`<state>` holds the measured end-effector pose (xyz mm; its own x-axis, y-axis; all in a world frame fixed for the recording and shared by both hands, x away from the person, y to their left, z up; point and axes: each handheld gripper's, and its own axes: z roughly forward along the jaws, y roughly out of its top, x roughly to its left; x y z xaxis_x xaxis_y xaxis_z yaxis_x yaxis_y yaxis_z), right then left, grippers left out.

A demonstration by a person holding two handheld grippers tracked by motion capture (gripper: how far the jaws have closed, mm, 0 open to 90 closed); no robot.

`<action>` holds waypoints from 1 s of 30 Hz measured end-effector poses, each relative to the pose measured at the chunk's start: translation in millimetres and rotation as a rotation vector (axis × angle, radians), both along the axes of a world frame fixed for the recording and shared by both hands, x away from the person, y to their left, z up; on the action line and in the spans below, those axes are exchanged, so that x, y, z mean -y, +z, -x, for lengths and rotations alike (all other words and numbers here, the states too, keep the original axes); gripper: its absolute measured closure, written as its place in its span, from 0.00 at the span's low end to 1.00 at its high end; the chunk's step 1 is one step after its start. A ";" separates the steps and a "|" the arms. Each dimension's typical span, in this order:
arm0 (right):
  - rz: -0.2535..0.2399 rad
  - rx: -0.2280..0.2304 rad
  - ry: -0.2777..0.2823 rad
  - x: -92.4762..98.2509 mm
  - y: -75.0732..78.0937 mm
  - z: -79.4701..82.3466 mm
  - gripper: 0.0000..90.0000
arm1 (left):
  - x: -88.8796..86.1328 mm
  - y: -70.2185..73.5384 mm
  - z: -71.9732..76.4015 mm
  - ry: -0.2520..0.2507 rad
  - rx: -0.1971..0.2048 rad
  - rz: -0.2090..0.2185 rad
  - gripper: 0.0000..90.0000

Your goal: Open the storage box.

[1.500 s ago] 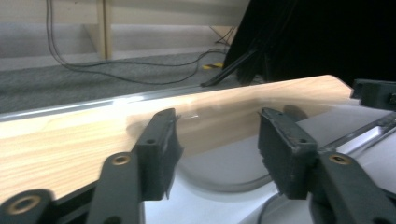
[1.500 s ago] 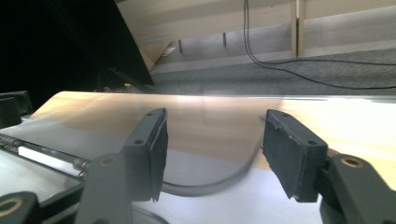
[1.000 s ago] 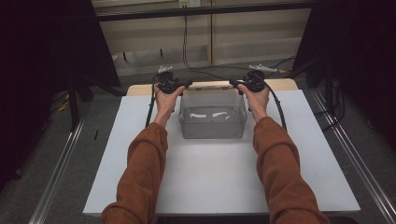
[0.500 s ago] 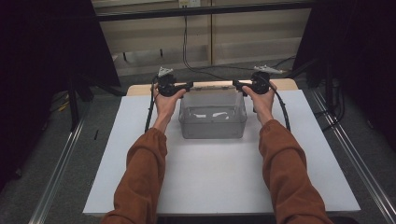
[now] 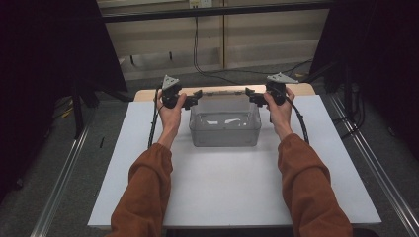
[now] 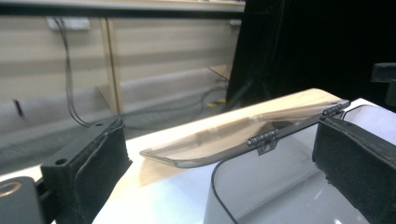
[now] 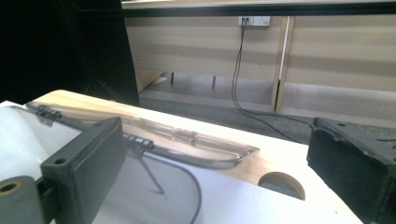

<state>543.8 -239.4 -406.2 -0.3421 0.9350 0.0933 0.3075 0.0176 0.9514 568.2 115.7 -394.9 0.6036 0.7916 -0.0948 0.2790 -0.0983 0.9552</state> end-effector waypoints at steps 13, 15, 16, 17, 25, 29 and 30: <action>0.031 0.073 -0.014 7.2 8.0 37.2 0.01 | -8.5 3.9 37.3 0.006 0.069 0.010 0.04; 0.014 0.075 -0.009 7.3 9.0 43.5 0.01 | -8.0 5.1 42.9 -0.009 0.095 0.036 0.04; 0.007 0.071 -0.009 6.9 9.5 46.6 0.01 | -7.5 5.7 45.7 -0.008 0.107 0.033 0.04; 0.011 0.074 -0.007 6.5 9.8 49.4 0.01 | -7.6 6.5 48.5 -0.006 0.119 0.009 0.04; 0.033 0.102 0.010 3.9 10.2 71.7 0.00 | -17.2 8.6 69.3 -0.034 0.136 0.014 0.05; 0.041 0.119 0.002 2.5 10.5 82.0 0.00 | -20.9 10.0 81.3 -0.043 0.137 0.016 0.04; 0.045 0.128 0.002 1.7 11.3 85.8 0.00 | -21.2 9.7 85.6 -0.040 0.134 0.036 0.04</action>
<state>458.1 -241.0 -394.9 -0.3503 0.9366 0.0064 0.1838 0.0621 0.9810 482.6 136.9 -385.3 0.6440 0.7640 -0.0387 0.1447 -0.0720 0.9868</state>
